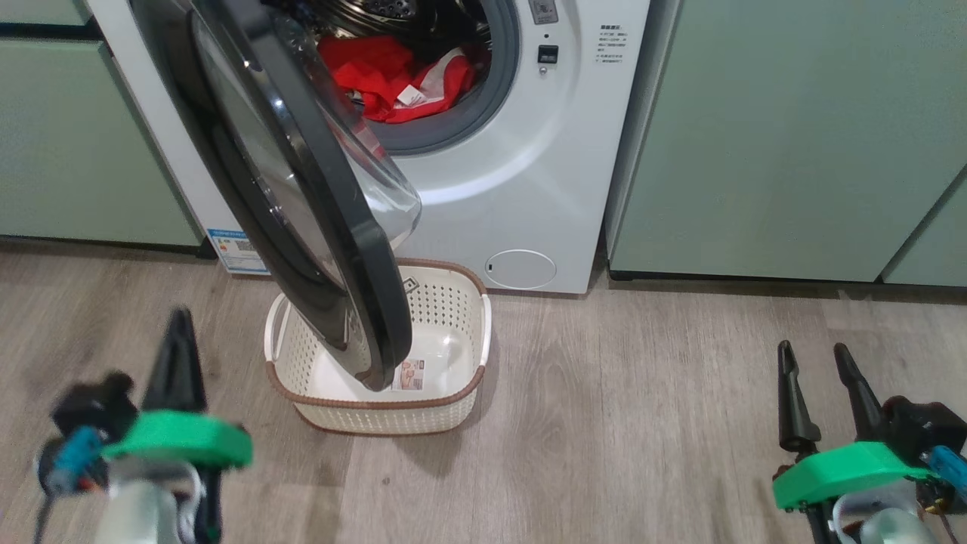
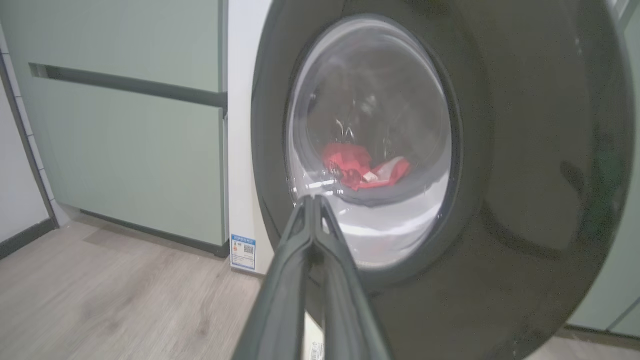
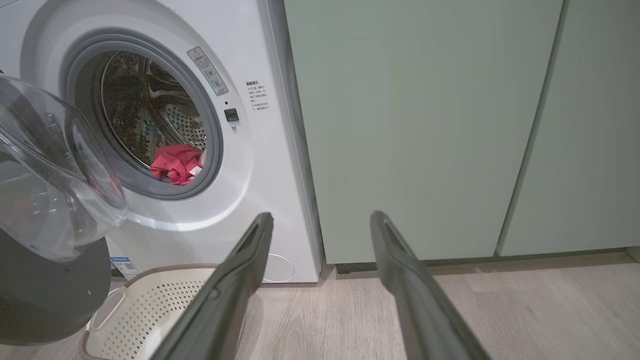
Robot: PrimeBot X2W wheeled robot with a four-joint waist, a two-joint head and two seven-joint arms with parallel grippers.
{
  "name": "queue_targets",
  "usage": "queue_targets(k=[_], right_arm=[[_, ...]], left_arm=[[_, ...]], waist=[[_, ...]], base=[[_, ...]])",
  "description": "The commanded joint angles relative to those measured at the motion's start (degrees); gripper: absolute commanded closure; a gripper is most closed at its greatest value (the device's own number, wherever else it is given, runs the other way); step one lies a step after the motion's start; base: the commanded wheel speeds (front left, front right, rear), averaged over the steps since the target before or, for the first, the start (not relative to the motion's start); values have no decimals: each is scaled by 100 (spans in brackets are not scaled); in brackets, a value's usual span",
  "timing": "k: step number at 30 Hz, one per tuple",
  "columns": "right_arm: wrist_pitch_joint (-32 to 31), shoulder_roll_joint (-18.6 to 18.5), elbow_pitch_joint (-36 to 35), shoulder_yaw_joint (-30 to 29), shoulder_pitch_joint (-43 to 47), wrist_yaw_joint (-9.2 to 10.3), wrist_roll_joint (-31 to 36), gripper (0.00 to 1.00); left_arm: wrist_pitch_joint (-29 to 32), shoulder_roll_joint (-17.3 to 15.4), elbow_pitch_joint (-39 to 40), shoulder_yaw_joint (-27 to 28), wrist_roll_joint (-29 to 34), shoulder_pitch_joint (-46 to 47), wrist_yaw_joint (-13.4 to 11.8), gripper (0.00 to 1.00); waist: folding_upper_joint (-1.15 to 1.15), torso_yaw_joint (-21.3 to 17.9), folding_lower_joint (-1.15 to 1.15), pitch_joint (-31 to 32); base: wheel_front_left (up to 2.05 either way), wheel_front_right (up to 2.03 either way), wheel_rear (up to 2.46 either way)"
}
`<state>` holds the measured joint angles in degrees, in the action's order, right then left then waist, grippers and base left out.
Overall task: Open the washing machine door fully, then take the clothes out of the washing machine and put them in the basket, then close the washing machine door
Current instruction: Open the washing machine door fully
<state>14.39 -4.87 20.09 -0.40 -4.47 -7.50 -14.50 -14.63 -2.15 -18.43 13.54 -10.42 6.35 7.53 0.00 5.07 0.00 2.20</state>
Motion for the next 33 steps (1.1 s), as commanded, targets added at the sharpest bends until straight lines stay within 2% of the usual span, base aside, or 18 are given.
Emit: queue_targets(k=[1,4,7,13,19,23,27,33], right_arm=[[61,-2,-185,115,-96,1,69,0],[61,3,-183,109,-95,1,70,0],[61,8,-184,94,-87,1,68,0],[61,9,-161,143,-79,1,75,0],[61,3,-147,204,-81,1,58,0],[61,-12,-148,236,-97,1,46,0],[61,-35,-159,252,-100,1,38,0],[61,-80,-160,228,-90,1,35,0]], left_arm=[[-37,-85,295,198,-27,460,-10,100],[-37,-78,738,192,-103,764,-32,100],[-37,-76,1191,-129,-358,1102,-30,100],[133,-74,2070,-1266,-420,1733,-252,100],[584,-74,2571,-2792,-619,1921,-491,100],[696,-74,2421,-3744,-626,1736,-546,100],[664,-74,1967,-4441,-652,1388,-541,100],[441,-75,909,-4876,-764,971,-592,100]], waist=[[0,4,0,-2],[0,24,0,-4],[0,45,0,5],[0,58,0,31],[0,-13,0,38],[0,-88,0,15],[0,-156,0,-3],[0,-214,0,-33]], base=[[0,0,0],[0,0,0],[0,0,0],[0,0,0],[0,0,0],[0,0,0],[0,0,0],[0,0,0]])
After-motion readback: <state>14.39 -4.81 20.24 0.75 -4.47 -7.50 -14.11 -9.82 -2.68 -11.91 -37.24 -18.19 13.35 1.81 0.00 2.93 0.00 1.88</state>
